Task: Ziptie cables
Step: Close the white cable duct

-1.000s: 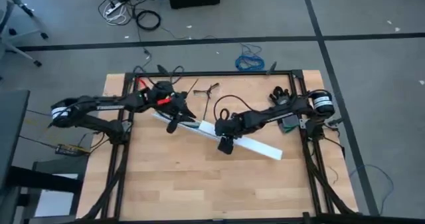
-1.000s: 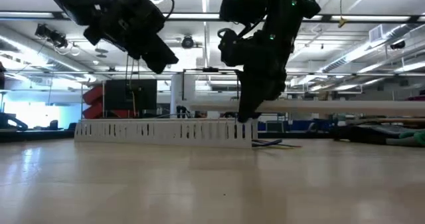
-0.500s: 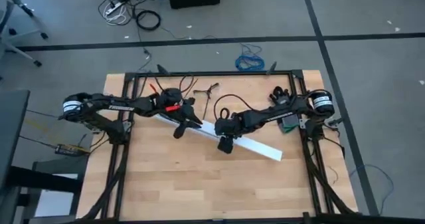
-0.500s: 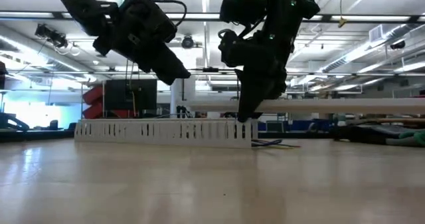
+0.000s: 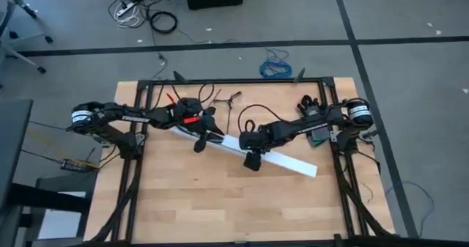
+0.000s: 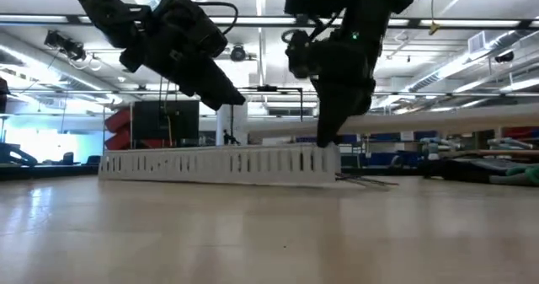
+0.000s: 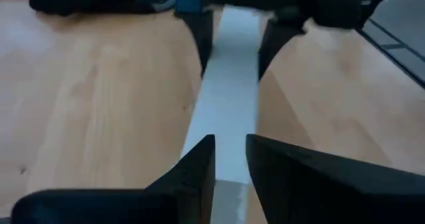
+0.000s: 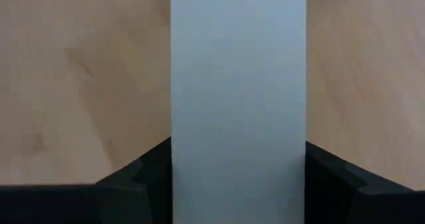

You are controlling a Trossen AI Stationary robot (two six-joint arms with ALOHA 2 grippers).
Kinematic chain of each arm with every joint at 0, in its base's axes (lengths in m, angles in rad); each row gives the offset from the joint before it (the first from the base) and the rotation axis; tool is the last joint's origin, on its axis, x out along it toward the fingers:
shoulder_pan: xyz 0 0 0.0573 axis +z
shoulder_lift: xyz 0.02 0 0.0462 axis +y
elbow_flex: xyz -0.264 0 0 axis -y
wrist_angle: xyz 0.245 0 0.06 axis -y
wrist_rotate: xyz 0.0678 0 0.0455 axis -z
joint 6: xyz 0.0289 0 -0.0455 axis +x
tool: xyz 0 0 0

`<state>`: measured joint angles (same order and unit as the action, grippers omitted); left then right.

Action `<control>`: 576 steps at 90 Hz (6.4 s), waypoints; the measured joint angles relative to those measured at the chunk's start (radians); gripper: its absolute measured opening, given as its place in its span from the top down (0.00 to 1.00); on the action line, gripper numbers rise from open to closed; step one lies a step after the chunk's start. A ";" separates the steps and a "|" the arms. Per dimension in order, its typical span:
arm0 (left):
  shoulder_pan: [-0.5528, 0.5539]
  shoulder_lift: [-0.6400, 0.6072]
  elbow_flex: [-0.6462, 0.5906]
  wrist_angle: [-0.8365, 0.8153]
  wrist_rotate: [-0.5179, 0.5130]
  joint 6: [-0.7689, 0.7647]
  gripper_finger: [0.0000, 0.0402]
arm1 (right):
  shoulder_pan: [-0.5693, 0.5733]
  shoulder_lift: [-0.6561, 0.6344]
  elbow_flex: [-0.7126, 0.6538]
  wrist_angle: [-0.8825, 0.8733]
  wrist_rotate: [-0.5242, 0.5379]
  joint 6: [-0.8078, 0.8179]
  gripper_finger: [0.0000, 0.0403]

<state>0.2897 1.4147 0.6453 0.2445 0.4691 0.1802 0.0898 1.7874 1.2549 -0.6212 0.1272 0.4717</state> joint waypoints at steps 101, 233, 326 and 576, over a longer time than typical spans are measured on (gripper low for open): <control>0.000 0.000 0.000 -0.003 -0.006 -0.006 0.81 | 0.003 -0.006 0.002 0.074 0.009 -0.034 0.44; -0.076 0.097 0.000 0.120 -0.075 -0.043 0.81 | 0.093 -0.006 0.003 -0.060 0.086 0.153 0.43; -0.146 0.199 0.020 0.279 -0.105 -0.027 0.81 | 0.100 -0.005 -0.073 0.023 0.078 0.171 0.43; -0.146 0.341 0.020 0.382 -0.170 -0.035 0.81 | 0.060 -0.006 -0.150 0.182 0.053 0.099 0.43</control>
<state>0.1436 1.7557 0.6656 0.6266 0.2989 0.1455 0.1493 1.7817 1.1049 -0.4388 0.1802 0.5707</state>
